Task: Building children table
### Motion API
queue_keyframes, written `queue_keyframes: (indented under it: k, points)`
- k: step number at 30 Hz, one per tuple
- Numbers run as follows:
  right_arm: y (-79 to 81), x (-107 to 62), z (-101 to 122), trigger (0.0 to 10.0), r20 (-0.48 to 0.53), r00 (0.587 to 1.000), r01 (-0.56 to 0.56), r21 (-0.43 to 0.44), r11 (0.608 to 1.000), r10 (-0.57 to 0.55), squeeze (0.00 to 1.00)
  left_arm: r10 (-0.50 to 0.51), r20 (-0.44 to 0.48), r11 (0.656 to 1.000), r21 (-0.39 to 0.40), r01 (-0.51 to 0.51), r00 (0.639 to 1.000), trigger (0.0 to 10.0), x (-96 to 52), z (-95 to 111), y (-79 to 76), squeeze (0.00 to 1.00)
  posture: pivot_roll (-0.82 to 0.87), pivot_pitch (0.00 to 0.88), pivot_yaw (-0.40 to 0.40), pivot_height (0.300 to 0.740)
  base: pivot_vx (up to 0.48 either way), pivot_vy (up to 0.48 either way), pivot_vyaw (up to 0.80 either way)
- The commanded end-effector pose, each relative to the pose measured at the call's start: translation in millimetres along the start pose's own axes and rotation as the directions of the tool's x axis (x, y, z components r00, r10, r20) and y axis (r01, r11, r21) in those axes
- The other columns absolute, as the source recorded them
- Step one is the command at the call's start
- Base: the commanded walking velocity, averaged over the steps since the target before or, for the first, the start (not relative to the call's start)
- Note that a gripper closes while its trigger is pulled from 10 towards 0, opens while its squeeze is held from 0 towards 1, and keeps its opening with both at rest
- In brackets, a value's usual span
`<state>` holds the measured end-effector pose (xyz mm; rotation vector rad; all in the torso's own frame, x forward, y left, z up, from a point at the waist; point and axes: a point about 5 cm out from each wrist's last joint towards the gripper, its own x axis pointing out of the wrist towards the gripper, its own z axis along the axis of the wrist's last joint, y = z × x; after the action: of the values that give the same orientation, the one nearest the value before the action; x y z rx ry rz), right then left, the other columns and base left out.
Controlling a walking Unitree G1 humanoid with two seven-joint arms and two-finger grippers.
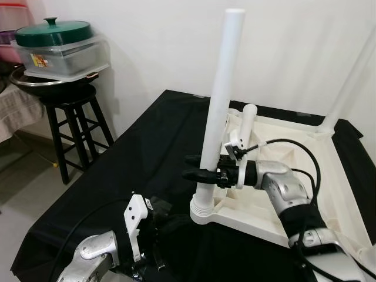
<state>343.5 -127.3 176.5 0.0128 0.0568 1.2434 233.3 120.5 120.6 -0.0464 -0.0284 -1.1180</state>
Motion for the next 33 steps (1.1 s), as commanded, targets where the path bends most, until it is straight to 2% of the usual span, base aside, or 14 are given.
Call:
queue_keyframes:
  k: [1, 4, 5, 6, 11, 17, 18, 19, 20, 23, 26, 31, 32, 33]
  points:
    - [-3.8, -7.4, -12, 0.0, -0.044, 0.986, 0.159, 0.016, 0.987, -0.158, 0.0, -0.008, -0.009, 1.0, 0.003, 0.008, 1.0, 10.0, -1.9, -1, -1.1, 0.0, -0.03, 0.0, -0.074, 0.74, 0.0, 0.0, 0.0]
    - [-0.6, 3.6, -22, 0.0, 0.014, 0.837, 0.545, 0.063, 0.836, -0.547, 0.0, -0.005, -0.01, 1.0, 0.005, 0.005, 1.0, 10.0, -3.7, 0, -0.6, 0.0, -0.04, 0.0, -0.077, 0.74, 0.0, 0.0, 0.0]
    - [-0.6, 3.6, -22, 0.0, 0.014, 0.837, 0.545, 0.063, 0.836, -0.547, 0.0, -0.005, -0.01, 1.0, 0.005, 0.005, 1.0, 10.0, -3.7, 0, -0.6, 0.0, -0.04, 0.0, -0.077, 0.74, 0.0, 0.0, 0.0]
    - [28.1, 16.3, -44, 0.0, -0.023, 0.772, 0.632, 0.139, 0.762, -0.635, 0.0, -0.005, -0.009, 1.0, 0.005, 0.005, 1.0, 10.0, -4.5, 1, 0.3, 0.0, -0.05, 0.0, -0.065, 0.74, 0.0, 0.0, 0.0]
    - [39.2, 12.3, -46, 0.0, -0.038, 0.656, 0.749, 0.153, 0.644, -0.754, 0.0, 0.002, -0.007, 1.0, -0.001, -0.002, 1.0, 10.0, -5.9, 1, 3.8, 0.0, -0.09, 0.0, -0.03, 0.74, 0.0, 0.0, 0.0]
    - [38.5, 19.6, -48, 0.0, -0.062, 0.68, 0.732, 0.125, 0.67, -0.731, 0.0, 0.005, -0.013, 1.0, 0.006, -0.005, 1.0, 10.0, -6.2, 1, 6.8, 0.0, -0.06, 0.0, -0.044, 0.74, 0.0, 0.0, 0.0]
    - [39.0, 21.3, -47, 10.0, -0.059, 0.677, 0.734, 0.122, 0.668, -0.733, 0.0, 0.01, -0.013, 1.0, 0.009, -0.01, 1.0, 10.0, -6.9, 1, 7.8, 0.0, -0.05, 0.0, -0.039, 0.74, 0.0, 0.0, 0.0]
    - [39.1, 21.7, -47, 10.0, -0.058, 0.672, 0.739, 0.122, 0.663, -0.738, 0.0, 0.015, -0.012, 1.0, 0.009, -0.015, 1.0, 10.0, -7.5, 1, 8.5, 0.0, -0.05, 0.0, -0.038, 0.74, 0.0, 0.0, 0.0]
    - [40.3, 24.2, -45, 10.0, -0.056, 0.711, 0.7, 0.15, 0.698, -0.701, 1.0, 0.01, -0.017, 1.0, 0.007, -0.01, 1.0, 10.0, -7.7, 1, 8.9, 0.0, -0.05, 0.0, -0.035, 0.74, 0.0, 0.0, 0.0]
    - [42.8, 26.6, -44, 10.0, -0.055, 0.73, 0.679, 0.171, 0.714, -0.681, 1.0, 0.005, -0.021, 1.0, 0.006, -0.005, 1.0, 10.0, -7.9, 2, 9.0, 0.0, -0.04, 0.0, -0.034, 0.74, 0.0, 0.0, 0.0]
    - [51.2, 35.2, -31, 10.0, -0.034, 0.849, 0.527, 0.146, 0.837, -0.528, 1.0, -0.002, -0.03, 1.0, 0.006, 0.002, 1.0, 10.0, -9.8, 2, 8.5, 0.0, -0.02, 0.0, -0.046, 0.74, 0.0, 0.0, 0.0]
    - [51.4, 35.6, -29, 10.0, -0.033, 0.864, 0.503, 0.13, 0.855, -0.503, 1.0, -0.003, -0.031, 1.0, 0.006, 0.003, 1.0, 10.0, -10.1, 2, 8.6, 0.0, -0.02, 0.0, -0.046, 0.74, 0.0, 0.0, 0.0]
    - [46.5, 34.5, -20, 10.0, -0.011, 0.912, 0.409, 0.083, 0.909, -0.41, 0.6, -0.019, -0.044, 1.0, 0.013, 0.02, 0.999, 10.0, -9.4, 2, 7.9, 0.0, 0.01, 0.0, -0.077, 0.74, 0.0, 0.0, 0.0]
    - [37.6, 31.7, -8, 10.0, 0.008, 0.959, 0.283, 0.024, 0.959, -0.283, 0.0, -0.035, -0.055, 0.999, 0.018, 0.036, 0.998, 10.0, -7.7, 2, 6.7, 0.0, 0.02, 0.0, -0.1, 0.74, 0.0, 0.0, 0.0]
